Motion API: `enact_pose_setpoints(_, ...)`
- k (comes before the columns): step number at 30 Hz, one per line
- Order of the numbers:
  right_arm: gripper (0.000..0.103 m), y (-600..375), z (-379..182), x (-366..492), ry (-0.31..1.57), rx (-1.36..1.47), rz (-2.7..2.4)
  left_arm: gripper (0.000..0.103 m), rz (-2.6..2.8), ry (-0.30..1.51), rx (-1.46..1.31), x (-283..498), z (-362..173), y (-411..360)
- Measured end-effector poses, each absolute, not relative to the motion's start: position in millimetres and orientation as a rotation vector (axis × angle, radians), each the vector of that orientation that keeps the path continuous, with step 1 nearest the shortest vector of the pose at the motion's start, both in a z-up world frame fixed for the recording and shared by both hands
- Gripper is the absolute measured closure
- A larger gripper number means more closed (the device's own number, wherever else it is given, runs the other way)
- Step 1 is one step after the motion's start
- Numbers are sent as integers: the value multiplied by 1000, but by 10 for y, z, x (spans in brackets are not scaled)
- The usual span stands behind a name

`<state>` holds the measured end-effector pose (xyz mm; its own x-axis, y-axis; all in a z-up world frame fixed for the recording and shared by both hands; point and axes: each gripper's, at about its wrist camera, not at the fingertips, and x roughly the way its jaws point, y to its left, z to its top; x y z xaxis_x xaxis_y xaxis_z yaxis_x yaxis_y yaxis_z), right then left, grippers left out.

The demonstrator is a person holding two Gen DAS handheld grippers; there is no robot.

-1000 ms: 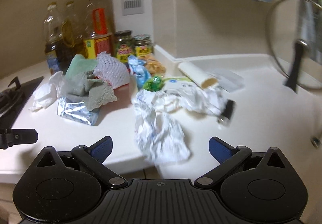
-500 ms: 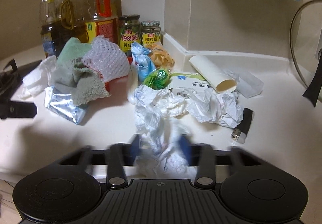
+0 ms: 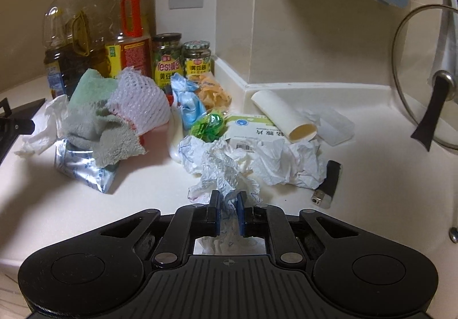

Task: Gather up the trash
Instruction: 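Grasp crumpled white paper with the right tool while the left tool grasps a white tissue, then carry both held papers down over the blue wastebasket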

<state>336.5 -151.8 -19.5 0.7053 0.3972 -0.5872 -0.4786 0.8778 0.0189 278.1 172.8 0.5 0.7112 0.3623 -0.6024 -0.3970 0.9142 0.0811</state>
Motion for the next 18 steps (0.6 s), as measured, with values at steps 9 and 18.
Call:
enact_pose_setpoints(9,91,-1561,-181,3293,648,-124,406,24,350,700,-23,3043,-201,2064)
enact_pose_setpoints(18,91,-1623,-133,3233,648,-109,393,87,349,740,-57,2973,-229,2086)
